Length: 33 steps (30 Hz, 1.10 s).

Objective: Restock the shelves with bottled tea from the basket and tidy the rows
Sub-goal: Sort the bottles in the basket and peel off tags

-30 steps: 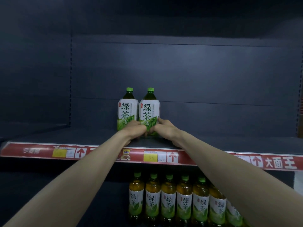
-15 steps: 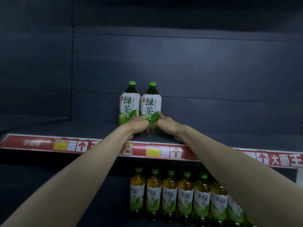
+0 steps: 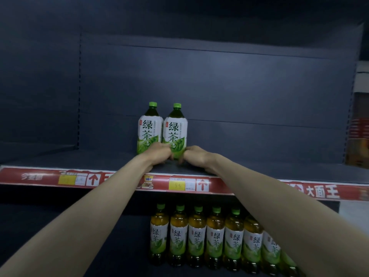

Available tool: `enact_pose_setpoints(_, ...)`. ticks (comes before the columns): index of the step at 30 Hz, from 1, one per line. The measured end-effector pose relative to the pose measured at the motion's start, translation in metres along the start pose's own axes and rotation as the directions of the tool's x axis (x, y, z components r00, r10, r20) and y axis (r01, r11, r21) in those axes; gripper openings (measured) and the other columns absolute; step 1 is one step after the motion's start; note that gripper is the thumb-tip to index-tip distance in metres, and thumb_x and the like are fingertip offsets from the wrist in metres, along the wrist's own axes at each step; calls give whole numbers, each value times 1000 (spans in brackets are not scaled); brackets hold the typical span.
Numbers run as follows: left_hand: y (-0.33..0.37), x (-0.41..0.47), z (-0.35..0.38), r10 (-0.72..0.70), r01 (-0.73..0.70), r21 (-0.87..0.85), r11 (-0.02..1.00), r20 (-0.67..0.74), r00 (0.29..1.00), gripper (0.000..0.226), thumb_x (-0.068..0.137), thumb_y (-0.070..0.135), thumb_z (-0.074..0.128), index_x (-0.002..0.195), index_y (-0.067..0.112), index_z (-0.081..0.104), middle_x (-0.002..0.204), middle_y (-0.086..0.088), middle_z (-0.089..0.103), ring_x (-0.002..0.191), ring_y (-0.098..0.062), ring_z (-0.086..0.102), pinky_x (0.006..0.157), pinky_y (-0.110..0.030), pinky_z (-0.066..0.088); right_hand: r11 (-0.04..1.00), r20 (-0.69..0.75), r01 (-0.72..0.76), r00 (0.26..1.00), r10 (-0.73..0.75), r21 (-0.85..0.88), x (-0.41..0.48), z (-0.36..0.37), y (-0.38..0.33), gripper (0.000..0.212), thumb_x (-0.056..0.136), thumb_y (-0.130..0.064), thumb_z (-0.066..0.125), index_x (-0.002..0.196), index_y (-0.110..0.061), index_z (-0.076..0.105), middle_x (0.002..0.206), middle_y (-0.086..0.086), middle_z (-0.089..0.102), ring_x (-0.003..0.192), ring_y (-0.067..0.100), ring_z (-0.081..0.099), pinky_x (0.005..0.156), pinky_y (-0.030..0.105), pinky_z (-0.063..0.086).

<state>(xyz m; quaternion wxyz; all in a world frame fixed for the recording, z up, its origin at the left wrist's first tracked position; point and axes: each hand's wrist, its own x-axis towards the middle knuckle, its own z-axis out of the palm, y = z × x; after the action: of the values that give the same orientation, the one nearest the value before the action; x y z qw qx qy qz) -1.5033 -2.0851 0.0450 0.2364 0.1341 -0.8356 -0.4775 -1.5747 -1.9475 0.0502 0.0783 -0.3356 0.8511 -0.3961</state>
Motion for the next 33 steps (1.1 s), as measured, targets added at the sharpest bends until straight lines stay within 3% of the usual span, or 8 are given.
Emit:
enact_pose_setpoints(4, 10, -22, 2, -10, -22, -288, 957, -111, 994, 28, 96, 0, 60, 113, 17, 74, 116, -7, 70, 104, -21, 66, 80, -34, 62, 1000, -187, 7, 982, -12, -23, -22, -7, -1, 23, 94, -13, 56, 110, -5, 69, 100, 9, 68, 90, 21, 63, 75, 31, 50)
enact_pose_setpoints(6, 17, -44, 6, 28, -80, -387, 918, -137, 990, 24, 96, 2, 64, 111, 14, 77, 115, -7, 74, 105, -23, 69, 76, -31, 62, 997, -287, 69, 955, -79, -47, -39, -11, 1, 27, 92, -11, 54, 110, -9, 73, 107, 10, 72, 102, 24, 66, 86, 29, 51)
enact_pose_setpoints(9, 25, -85, 21, 93, -143, -402, 905, -142, 986, 22, 95, 3, 64, 106, 13, 79, 103, -6, 80, 93, -22, 73, 78, -34, 63, 986, -397, 167, 905, -152, 2, -75, -15, 5, 29, 93, -13, 61, 117, -14, 77, 119, 7, 75, 118, 22, 65, 104, 29, 49)
enact_pose_setpoints(14, 22, -149, 50, 123, -171, -377, 910, -150, 981, 26, 96, 3, 59, 102, 16, 81, 93, 0, 82, 88, -22, 77, 81, -35, 62, 946, -456, 321, 850, -264, 51, -143, -14, 30, 22, 98, -19, 64, 115, -19, 78, 110, -6, 76, 107, 9, 68, 96, 23, 51)
enact_pose_setpoints(19, 6, -221, 90, 71, -113, -368, 923, -126, 990, 24, 97, 2, 62, 101, 15, 81, 92, -2, 82, 80, -15, 72, 74, -28, 58, 930, -391, 339, 882, -262, 141, -212, 6, 78, 19, 99, -18, 65, 115, -18, 76, 104, -9, 76, 99, 3, 69, 91, 21, 55)
enact_pose_setpoints(24, -37, -288, 128, 2, -39, -352, 935, -105, 994, 19, 96, 6, 69, 98, 18, 83, 90, -3, 81, 82, -19, 75, 77, -35, 62, 941, -264, 284, 936, -232, 183, -283, 48, 152, 21, 101, -16, 63, 120, -22, 72, 106, -12, 74, 97, -3, 67, 84, 13, 54)
enact_pose_setpoints(30, -117, -372, 189, -213, 198, -264, 944, -28, 977, 23, 99, 4, 65, 95, 18, 82, 84, 2, 81, 84, -23, 77, 77, -36, 63, 977, -44, 88, 996, -81, 195, -366, 107, 247, 19, 104, -24, 62, 122, -25, 70, 108, -13, 71, 96, -3, 64, 81, 19, 55)
enact_pose_setpoints(33, -158, -418, 218, -338, 351, -185, 918, 103, 936, 22, 99, 5, 64, 101, 19, 82, 89, 2, 82, 84, -19, 77, 71, -25, 58, 977, 27, 3, 1000, -9, 215, -399, 133, 287, 20, 103, -22, 63, 122, -23, 71, 109, -16, 71, 102, -6, 64, 87, 13, 51)
